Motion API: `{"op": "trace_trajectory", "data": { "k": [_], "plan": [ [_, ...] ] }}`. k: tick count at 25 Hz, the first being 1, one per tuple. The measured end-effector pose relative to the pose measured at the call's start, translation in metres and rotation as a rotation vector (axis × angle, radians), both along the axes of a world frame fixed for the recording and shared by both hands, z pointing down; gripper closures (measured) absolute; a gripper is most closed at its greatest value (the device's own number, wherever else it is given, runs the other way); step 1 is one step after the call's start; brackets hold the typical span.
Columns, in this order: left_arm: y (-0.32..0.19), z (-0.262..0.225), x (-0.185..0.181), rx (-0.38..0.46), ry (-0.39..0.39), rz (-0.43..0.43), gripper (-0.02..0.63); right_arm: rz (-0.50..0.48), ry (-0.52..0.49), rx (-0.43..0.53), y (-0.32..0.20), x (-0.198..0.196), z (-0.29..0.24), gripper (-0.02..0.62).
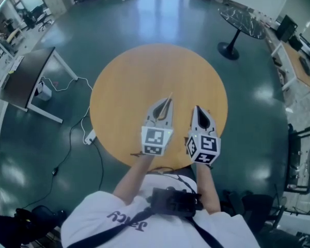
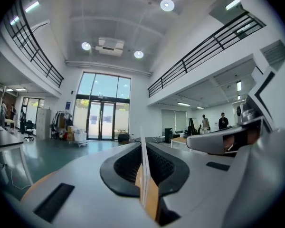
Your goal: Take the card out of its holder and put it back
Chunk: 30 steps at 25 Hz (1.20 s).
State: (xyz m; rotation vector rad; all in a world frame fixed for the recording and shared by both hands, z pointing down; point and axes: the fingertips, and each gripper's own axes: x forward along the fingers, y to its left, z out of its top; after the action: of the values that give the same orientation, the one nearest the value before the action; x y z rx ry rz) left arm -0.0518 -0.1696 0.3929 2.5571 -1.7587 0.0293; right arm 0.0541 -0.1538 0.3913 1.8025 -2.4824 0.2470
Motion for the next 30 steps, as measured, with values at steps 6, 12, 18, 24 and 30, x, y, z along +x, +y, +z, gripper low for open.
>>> {"op": "trace_trajectory", "data": {
  "k": [6,12,18,24,30],
  "plan": [
    [-0.002,-0.002,0.009,0.016,-0.015,0.032,0.581,0.004,0.006,-0.002,0.0,0.005,0.0,0.575],
    [-0.001,0.013,0.033,-0.043,-0.032,0.158,0.581,0.033,0.002,-0.03,0.003,0.018,0.007,0.575],
    [-0.011,0.034,0.037,-0.109,-0.041,0.171,0.581,0.076,0.0,-0.072,0.005,0.042,0.015,0.575],
    [-0.032,0.049,0.04,-0.153,-0.073,0.179,0.581,0.133,-0.007,-0.116,0.002,0.08,0.024,0.575],
    [-0.075,0.04,0.047,-0.151,-0.113,0.25,0.581,0.169,-0.05,-0.15,-0.001,0.118,0.032,0.575]
  ]
}}
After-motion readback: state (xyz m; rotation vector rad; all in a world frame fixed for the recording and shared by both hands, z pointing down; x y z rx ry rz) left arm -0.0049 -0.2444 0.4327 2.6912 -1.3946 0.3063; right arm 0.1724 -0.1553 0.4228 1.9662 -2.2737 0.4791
